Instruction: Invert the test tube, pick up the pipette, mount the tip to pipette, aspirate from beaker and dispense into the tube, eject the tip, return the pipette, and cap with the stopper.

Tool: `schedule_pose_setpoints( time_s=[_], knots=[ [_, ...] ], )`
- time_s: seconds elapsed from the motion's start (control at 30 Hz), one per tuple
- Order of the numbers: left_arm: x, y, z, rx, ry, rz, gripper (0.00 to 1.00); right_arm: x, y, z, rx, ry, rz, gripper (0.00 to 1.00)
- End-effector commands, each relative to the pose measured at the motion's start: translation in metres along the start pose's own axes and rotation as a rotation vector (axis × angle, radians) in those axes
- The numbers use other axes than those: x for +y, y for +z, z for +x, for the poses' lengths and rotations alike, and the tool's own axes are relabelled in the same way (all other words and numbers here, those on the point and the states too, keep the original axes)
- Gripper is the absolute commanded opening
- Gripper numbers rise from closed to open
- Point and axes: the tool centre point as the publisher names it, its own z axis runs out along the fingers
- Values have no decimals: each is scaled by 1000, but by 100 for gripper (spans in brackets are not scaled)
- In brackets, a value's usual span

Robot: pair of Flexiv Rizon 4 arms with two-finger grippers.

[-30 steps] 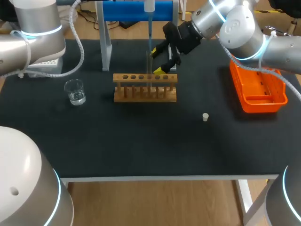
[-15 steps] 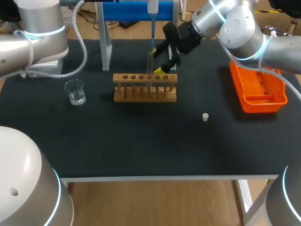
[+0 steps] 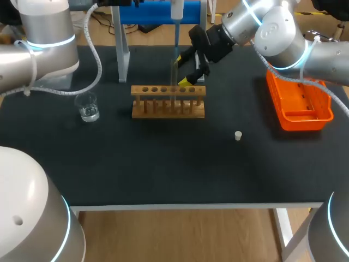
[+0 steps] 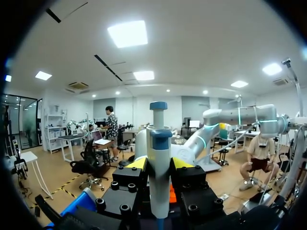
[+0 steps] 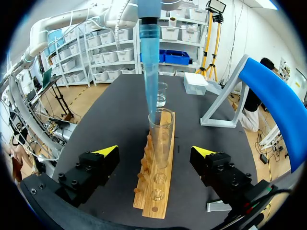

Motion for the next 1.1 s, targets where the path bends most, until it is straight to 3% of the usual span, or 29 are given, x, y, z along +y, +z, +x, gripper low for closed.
schedule_pose_setpoints(
  time_s=[0.03, 1.1],
  knots=[
    [2, -2, 1, -10, 10, 6, 0, 1, -2, 1, 1, 1, 4, 100],
    [24, -6, -9, 12, 36, -3, 0, 1, -2, 1, 1, 1, 4, 100]
  ],
)
